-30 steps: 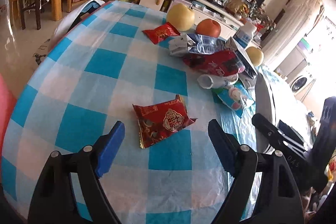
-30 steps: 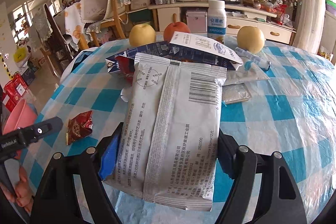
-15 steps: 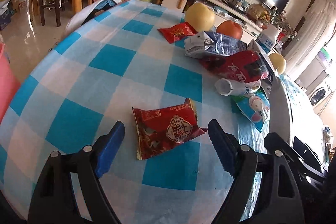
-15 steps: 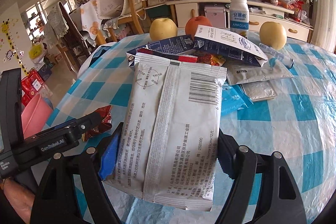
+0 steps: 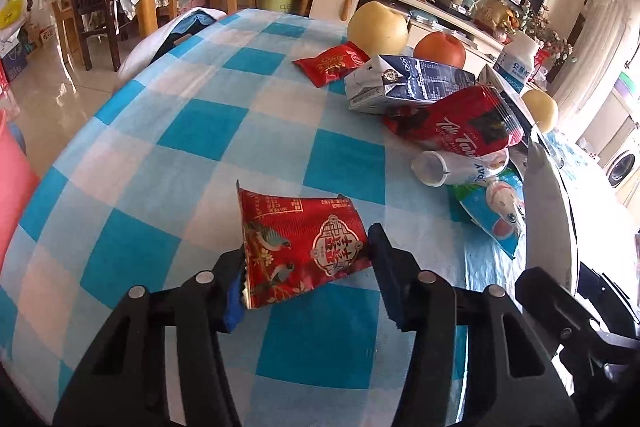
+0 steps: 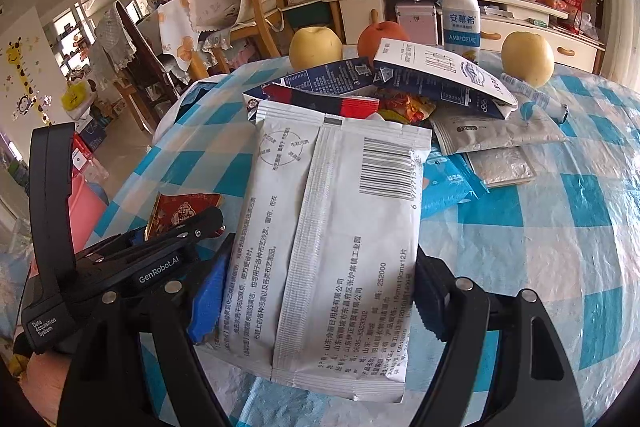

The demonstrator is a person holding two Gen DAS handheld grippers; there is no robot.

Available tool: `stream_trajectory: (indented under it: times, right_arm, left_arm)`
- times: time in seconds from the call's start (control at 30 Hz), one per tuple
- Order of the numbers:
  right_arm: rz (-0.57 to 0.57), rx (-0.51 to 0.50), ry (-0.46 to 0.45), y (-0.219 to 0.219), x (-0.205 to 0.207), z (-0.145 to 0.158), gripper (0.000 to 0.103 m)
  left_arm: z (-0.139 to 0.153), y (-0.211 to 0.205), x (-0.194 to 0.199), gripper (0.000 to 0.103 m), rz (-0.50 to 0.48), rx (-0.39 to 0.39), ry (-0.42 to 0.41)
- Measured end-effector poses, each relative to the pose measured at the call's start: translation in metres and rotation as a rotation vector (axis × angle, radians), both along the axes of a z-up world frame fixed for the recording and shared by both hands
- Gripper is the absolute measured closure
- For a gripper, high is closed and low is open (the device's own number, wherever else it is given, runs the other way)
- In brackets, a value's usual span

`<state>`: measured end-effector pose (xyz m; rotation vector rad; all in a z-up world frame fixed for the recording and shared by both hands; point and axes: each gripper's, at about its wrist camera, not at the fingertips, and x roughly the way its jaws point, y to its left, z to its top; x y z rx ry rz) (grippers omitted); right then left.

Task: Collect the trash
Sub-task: 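Lift the red packet with the left tool while the right tool lifts the white packet, then carry both packets over the pink bucket and open both tools to drop them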

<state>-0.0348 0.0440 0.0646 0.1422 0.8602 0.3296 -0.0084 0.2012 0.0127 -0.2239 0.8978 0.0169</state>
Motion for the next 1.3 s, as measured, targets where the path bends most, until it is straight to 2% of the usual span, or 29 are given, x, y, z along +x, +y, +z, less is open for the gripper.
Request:
stream_trajectory:
  times: [0.17,0.3,0.47,0.57,0.7,0.83,0.9,1.07,1.2,1.3]
  right_arm:
    - [0.004,0.007,-0.004,0.003,-0.001,0.002,0.025]
    - [0.020,0.055,0.002,0.007,-0.002,0.007,0.025]
    - [0.050,0.105,0.010,0.024,0.000,0.017,0.025]
    - [0.090,0.145,0.011,0.046,0.002,0.029,0.025]
    - [0.192,0.222,0.008,0.099,0.010,0.051,0.025]
    - [0.348,0.269,0.006,0.175,0.015,0.078,0.025]
    - [0.428,0.294,0.019,0.217,0.016,0.088,0.025]
    - [0.579,0.336,0.056,0.312,0.021,0.101,0.025]
    - [0.647,0.325,0.117,0.375,0.025,0.092,0.025]
    - [0.633,0.329,0.179,0.399,0.032,0.075,0.023]
  left_arm:
    - [0.005,0.015,-0.003,0.053,0.029,-0.045,-0.003]
    - [0.019,0.035,-0.009,0.053,0.074,-0.071,-0.036]
    - [0.042,0.072,-0.020,0.053,0.174,-0.094,-0.096]
    - [0.061,0.107,-0.033,0.053,0.277,-0.097,-0.146]
    - [0.086,0.166,-0.055,0.053,0.488,-0.043,-0.215]
    - [0.092,0.225,-0.075,0.053,0.684,-0.045,-0.217]
    - [0.089,0.251,-0.085,0.059,0.767,-0.071,-0.202]
    - [0.074,0.302,-0.104,0.059,0.925,-0.142,-0.155]
    - [0.053,0.336,-0.117,0.059,1.032,-0.244,-0.097]
    - [0.046,0.351,-0.124,0.055,1.098,-0.261,-0.082]
